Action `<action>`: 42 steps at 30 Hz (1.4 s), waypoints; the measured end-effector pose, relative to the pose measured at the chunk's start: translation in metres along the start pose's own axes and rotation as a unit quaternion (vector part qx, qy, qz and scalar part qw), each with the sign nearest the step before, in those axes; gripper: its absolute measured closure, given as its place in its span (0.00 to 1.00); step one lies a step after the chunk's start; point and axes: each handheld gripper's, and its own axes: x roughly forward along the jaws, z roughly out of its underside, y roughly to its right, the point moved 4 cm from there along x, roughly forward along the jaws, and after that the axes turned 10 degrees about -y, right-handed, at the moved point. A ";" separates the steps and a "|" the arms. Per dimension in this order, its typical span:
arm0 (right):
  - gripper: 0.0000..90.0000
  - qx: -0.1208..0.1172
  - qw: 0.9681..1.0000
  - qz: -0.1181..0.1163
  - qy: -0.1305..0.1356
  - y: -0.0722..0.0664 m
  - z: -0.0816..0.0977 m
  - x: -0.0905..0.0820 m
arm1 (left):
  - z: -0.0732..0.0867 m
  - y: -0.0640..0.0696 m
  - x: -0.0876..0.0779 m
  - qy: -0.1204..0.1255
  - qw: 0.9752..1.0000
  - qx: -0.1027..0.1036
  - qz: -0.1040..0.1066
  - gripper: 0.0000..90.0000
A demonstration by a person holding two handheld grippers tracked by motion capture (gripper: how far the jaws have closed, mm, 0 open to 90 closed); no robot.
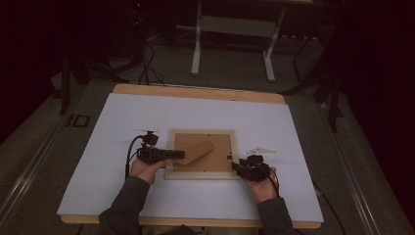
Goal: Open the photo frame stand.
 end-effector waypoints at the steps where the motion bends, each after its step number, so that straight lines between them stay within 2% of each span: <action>1: 0.66 0.000 1.000 0.000 0.000 0.000 0.000 0.000 | -0.001 0.001 0.000 -0.001 1.000 0.000 -0.002 0.73; 19: 0.64 -0.008 1.000 0.002 0.000 0.000 -0.001 0.000 | -0.002 0.006 0.000 -0.006 1.000 0.021 -0.019 0.74; 32: 0.61 -0.006 1.000 0.005 0.011 0.006 -0.012 -0.004 | 0.002 0.019 -0.004 0.005 0.998 0.063 -0.026 0.74; 42: 0.57 0.022 1.000 -0.004 0.019 0.017 -0.033 0.001 | 0.006 0.026 -0.007 0.011 0.996 0.086 -0.030 0.74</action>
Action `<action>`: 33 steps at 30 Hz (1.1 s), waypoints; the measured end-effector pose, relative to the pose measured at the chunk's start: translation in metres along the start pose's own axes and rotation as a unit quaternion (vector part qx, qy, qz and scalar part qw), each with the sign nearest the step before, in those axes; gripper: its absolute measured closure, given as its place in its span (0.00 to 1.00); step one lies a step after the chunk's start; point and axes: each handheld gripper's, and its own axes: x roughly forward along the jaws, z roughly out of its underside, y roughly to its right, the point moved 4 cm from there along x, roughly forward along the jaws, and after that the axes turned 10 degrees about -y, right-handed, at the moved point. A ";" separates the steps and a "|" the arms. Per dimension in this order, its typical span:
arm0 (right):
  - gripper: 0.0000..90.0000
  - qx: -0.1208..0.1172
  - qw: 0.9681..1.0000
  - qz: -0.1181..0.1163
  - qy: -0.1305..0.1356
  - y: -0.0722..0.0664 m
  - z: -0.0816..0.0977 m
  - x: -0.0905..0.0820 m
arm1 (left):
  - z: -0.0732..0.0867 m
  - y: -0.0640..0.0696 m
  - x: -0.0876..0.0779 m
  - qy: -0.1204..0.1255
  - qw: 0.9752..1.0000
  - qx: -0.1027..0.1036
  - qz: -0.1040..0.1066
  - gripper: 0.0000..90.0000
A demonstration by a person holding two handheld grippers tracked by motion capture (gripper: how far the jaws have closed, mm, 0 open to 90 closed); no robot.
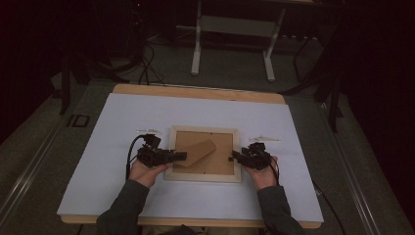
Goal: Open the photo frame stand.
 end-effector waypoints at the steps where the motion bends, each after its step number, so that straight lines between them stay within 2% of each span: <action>1: 0.57 0.003 1.000 -0.002 -0.001 0.001 -0.002 0.001 | 0.000 0.000 0.000 0.001 1.000 0.002 0.000 0.74; 6: 0.55 0.010 1.000 -0.006 -0.005 0.002 -0.009 0.006 | 0.001 0.002 -0.001 0.003 1.000 0.008 -0.001 0.74; 13: 0.46 0.037 0.999 -0.034 -0.016 0.007 -0.021 0.017 | 0.004 0.006 -0.003 0.008 1.000 0.021 -0.005 0.74; 16: 0.44 0.053 0.997 -0.056 -0.017 0.011 -0.022 0.020 | 0.005 0.006 -0.003 0.008 1.000 0.023 -0.006 0.74; 23: 0.40 0.069 0.991 -0.108 -0.027 0.016 -0.023 0.025 | 0.006 0.008 -0.003 0.013 0.999 0.035 -0.005 0.74; 29: 0.41 0.070 0.991 -0.115 -0.023 0.016 -0.024 0.024 | 0.006 0.010 -0.005 0.015 0.999 0.048 -0.004 0.74; 30: 0.43 0.076 0.989 -0.125 -0.016 0.017 -0.024 0.022 | 0.006 0.011 -0.006 0.016 0.998 0.053 -0.005 0.74; 33: 0.45 0.079 0.989 -0.128 -0.006 0.019 -0.024 0.019 | 0.006 0.012 -0.007 0.016 0.998 0.061 -0.005 0.74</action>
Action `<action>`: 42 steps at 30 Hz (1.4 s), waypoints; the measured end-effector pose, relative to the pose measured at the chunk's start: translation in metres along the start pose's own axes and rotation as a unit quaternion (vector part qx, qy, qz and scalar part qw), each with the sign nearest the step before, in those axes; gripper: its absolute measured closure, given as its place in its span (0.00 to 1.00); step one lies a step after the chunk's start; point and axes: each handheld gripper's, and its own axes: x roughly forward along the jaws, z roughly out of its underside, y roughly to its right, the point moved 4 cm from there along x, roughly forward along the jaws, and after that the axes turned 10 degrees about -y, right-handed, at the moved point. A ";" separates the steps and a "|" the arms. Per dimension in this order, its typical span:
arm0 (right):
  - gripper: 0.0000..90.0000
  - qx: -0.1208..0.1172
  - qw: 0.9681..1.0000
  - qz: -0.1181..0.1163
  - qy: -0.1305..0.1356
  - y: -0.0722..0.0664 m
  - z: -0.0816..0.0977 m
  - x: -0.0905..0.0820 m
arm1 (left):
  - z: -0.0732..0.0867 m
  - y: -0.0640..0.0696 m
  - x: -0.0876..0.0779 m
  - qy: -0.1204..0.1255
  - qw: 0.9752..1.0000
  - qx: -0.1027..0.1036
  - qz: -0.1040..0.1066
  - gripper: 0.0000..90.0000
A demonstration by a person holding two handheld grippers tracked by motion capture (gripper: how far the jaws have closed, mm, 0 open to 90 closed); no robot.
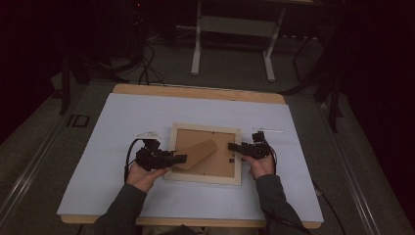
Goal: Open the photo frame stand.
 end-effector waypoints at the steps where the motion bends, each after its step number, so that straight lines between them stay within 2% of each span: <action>1: 0.46 0.000 1.000 0.001 0.002 0.000 0.000 -0.001 | 0.000 0.000 0.000 0.000 1.000 0.002 0.000 0.74; 13: 0.57 0.006 0.999 0.011 0.030 0.002 -0.004 -0.014 | -0.001 0.003 -0.002 0.004 1.000 0.022 -0.001 0.74; 25: 0.64 0.014 0.998 0.001 0.057 -0.002 -0.012 -0.024 | -0.003 0.005 -0.008 0.015 0.999 0.046 -0.007 0.74; 33: 0.66 0.013 0.998 0.001 0.065 -0.004 -0.016 -0.027 | -0.001 0.005 -0.007 0.015 0.999 0.050 0.001 0.74; 39: 0.68 0.016 0.997 -0.008 0.075 -0.006 -0.018 -0.029 | 0.002 0.003 -0.006 0.014 0.999 0.048 0.009 0.75; 42: 0.69 0.015 0.997 -0.008 0.078 -0.007 -0.018 -0.030 | 0.004 0.001 -0.001 0.000 0.999 0.044 0.005 0.75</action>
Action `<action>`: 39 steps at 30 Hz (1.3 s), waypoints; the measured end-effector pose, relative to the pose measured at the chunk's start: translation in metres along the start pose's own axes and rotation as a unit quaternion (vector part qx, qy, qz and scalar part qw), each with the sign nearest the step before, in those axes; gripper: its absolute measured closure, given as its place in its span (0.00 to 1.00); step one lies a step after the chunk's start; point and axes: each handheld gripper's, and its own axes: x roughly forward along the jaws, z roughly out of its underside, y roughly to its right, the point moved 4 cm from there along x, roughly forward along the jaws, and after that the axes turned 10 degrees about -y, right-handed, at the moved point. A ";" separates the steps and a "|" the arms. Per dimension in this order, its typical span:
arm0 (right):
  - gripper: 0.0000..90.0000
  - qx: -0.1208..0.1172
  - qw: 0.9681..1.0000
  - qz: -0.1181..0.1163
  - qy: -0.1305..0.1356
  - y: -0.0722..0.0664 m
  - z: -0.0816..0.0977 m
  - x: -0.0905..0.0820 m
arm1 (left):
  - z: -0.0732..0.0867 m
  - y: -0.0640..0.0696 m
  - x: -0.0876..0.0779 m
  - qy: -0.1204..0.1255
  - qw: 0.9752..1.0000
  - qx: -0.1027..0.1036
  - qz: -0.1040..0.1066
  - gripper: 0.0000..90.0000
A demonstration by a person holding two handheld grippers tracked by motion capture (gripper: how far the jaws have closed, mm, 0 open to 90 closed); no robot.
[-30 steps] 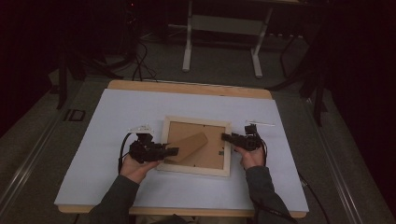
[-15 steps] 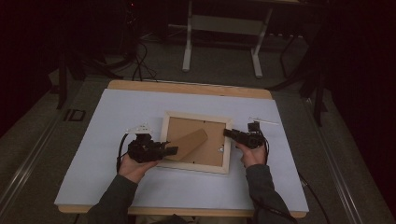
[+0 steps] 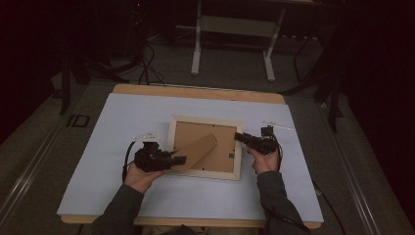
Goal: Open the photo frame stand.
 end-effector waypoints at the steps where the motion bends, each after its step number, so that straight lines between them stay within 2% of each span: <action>1: 0.69 0.000 1.000 0.000 0.000 -0.001 0.000 0.000 | 0.000 0.000 0.000 0.000 1.000 0.000 0.000 0.75; 4: 0.69 -0.007 1.000 0.001 0.002 -0.003 -0.002 -0.001 | -0.001 -0.001 0.005 -0.008 1.000 -0.001 -0.005 0.75; 16: 0.69 -0.013 1.000 0.000 0.009 -0.006 -0.004 -0.003 | -0.002 -0.002 0.007 -0.010 1.000 0.000 -0.018 0.76; 33: 0.70 -0.031 0.999 0.018 0.035 -0.009 -0.012 -0.013 | -0.009 -0.001 0.013 -0.006 1.000 0.012 -0.028 0.81; 39: 0.70 -0.046 0.998 0.025 0.045 -0.012 -0.017 -0.017 | -0.010 -0.002 0.014 0.000 0.999 0.015 -0.031 0.81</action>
